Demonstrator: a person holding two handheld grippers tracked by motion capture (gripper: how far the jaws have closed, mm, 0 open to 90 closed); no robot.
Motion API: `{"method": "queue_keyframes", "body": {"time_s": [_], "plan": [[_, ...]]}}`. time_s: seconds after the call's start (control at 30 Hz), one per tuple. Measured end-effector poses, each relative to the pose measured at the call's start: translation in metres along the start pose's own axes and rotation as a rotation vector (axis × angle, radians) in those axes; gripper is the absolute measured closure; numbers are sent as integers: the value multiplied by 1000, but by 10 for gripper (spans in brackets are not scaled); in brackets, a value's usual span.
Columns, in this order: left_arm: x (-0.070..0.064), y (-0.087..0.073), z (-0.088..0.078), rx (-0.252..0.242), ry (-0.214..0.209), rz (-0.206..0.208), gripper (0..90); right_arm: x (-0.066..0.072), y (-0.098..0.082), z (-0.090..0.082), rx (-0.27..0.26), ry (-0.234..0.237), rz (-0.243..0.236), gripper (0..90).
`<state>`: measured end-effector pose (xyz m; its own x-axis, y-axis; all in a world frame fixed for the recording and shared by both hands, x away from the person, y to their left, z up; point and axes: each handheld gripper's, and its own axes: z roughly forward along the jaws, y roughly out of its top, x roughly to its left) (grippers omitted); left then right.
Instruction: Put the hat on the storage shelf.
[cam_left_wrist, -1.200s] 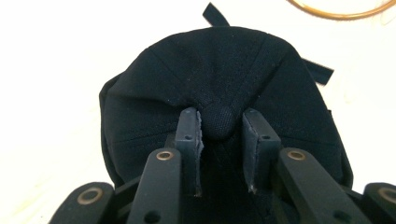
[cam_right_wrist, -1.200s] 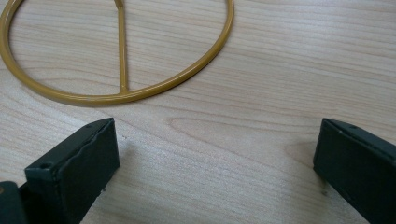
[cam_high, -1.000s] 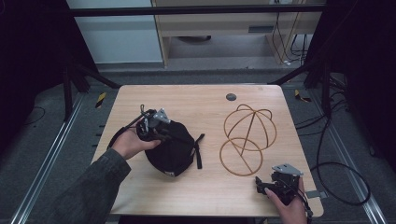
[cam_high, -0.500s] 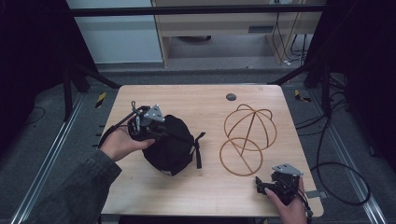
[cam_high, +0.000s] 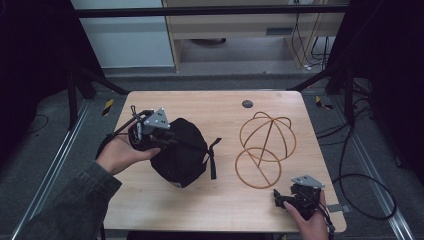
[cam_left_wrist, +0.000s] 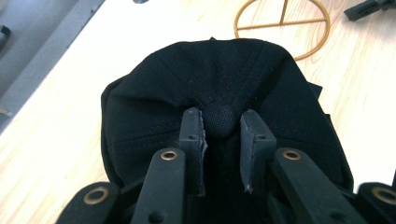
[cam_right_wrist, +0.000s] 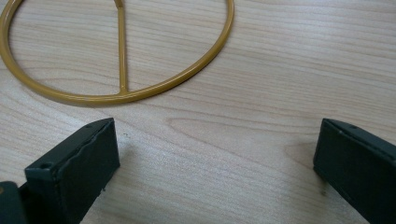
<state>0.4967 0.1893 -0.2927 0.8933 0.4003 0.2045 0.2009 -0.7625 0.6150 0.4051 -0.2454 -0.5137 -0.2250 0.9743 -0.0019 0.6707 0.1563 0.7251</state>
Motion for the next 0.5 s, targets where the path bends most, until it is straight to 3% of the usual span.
{"method": "queue_keyframes", "body": {"time_s": [0.5], "plan": [[-9,23,-31,-62,27,54,733,0,0,0,1,2,1,4]]}}
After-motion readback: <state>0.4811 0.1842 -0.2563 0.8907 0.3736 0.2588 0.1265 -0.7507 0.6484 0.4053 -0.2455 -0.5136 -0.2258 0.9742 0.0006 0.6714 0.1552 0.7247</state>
